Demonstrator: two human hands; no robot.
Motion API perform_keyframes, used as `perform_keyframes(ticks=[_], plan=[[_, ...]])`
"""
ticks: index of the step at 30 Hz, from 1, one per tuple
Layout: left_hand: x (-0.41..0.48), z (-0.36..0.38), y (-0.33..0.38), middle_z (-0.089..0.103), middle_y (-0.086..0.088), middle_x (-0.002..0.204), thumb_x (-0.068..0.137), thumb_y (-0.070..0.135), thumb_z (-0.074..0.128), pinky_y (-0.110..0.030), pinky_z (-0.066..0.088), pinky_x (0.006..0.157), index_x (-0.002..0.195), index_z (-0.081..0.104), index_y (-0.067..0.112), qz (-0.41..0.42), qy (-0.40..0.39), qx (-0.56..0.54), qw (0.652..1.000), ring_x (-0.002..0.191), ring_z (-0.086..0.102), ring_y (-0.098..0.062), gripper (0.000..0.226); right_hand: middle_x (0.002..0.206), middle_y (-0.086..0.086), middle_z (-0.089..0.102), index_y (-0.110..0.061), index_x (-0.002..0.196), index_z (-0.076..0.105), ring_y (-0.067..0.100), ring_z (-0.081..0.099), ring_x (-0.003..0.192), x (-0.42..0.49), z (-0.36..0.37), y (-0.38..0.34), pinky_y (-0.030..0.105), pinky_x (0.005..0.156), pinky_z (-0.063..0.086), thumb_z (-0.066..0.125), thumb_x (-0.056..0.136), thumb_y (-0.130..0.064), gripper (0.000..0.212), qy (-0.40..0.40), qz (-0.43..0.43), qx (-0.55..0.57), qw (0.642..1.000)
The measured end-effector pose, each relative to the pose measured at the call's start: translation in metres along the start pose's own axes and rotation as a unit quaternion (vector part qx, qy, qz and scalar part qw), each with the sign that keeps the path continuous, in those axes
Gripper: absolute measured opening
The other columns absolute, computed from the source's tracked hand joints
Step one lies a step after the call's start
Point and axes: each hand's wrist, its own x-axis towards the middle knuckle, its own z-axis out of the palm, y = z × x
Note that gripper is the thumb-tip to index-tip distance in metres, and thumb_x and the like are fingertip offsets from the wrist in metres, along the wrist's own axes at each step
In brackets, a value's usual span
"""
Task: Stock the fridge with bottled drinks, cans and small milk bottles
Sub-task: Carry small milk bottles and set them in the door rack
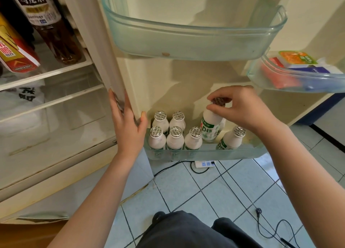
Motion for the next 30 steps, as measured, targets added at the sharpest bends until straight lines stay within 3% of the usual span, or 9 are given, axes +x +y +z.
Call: perform_keyframes(ticks=[3,6,15,22,28,30], plan=[[0.0,0.0,-0.001,-0.001,-0.014,0.154,0.088,0.026,0.046,-0.045,0.026,0.113,0.14,0.037,-0.003,0.003,0.001,0.004,1.0,0.146,0.011,-0.03,0.06,0.082,-0.015,0.06,-0.02,0.099,0.071,0.0,0.054,0.077,0.0,-0.003,-0.002,0.007,0.071,0.037,0.072,0.08,-0.023,0.02,0.032,-0.007,0.013,0.999],[-0.001,0.0,0.0,-0.002,-0.014,0.154,0.088,0.026,0.046,-0.043,0.026,0.114,0.142,0.035,-0.002,0.005,0.0,0.004,1.0,0.146,0.01,-0.029,0.061,0.084,-0.013,0.062,-0.017,0.1,0.071,0.001,0.055,0.078,0.005,0.002,-0.003,0.0,0.074,0.037,0.072,0.081,-0.018,0.02,0.01,-0.016,0.03,0.999],[0.0,-0.002,0.0,-0.001,-0.022,0.156,0.089,0.03,0.045,-0.042,0.024,0.115,0.145,0.032,0.003,-0.012,-0.01,0.009,1.0,0.147,0.01,-0.028,0.063,0.106,0.001,0.07,-0.014,0.103,0.071,0.017,0.062,0.097,0.022,0.037,0.007,0.026,0.089,0.045,0.069,0.082,-0.014,0.021,-0.084,-0.022,0.005,0.996],[0.0,-0.002,0.001,-0.002,-0.022,0.156,0.089,0.029,0.046,-0.044,0.026,0.114,0.145,0.031,0.004,-0.015,-0.011,0.009,1.0,0.146,0.011,-0.029,0.064,0.107,-0.003,0.067,-0.021,0.103,0.07,0.011,0.058,0.096,0.025,0.054,0.012,0.021,0.084,0.043,0.068,0.082,-0.013,0.023,-0.148,-0.029,-0.014,0.989],[0.0,-0.002,0.001,0.001,-0.025,0.155,0.089,0.024,0.047,-0.042,0.026,0.114,0.143,0.034,0.0,-0.006,-0.004,0.01,1.0,0.146,0.013,-0.03,0.061,0.101,-0.011,0.062,-0.02,0.105,0.068,0.003,0.053,0.09,0.022,0.065,0.022,0.004,0.074,0.034,0.07,0.08,-0.011,0.027,-0.156,0.002,0.028,0.987],[0.0,-0.002,0.001,0.001,-0.024,0.155,0.089,0.024,0.047,-0.043,0.027,0.113,0.143,0.033,0.001,-0.006,-0.006,0.009,1.0,0.146,0.013,-0.03,0.061,0.103,-0.011,0.061,-0.018,0.109,0.066,0.007,0.056,0.094,0.021,0.066,0.023,0.007,0.078,0.037,0.072,0.079,-0.012,0.031,-0.149,0.011,0.039,0.988]])
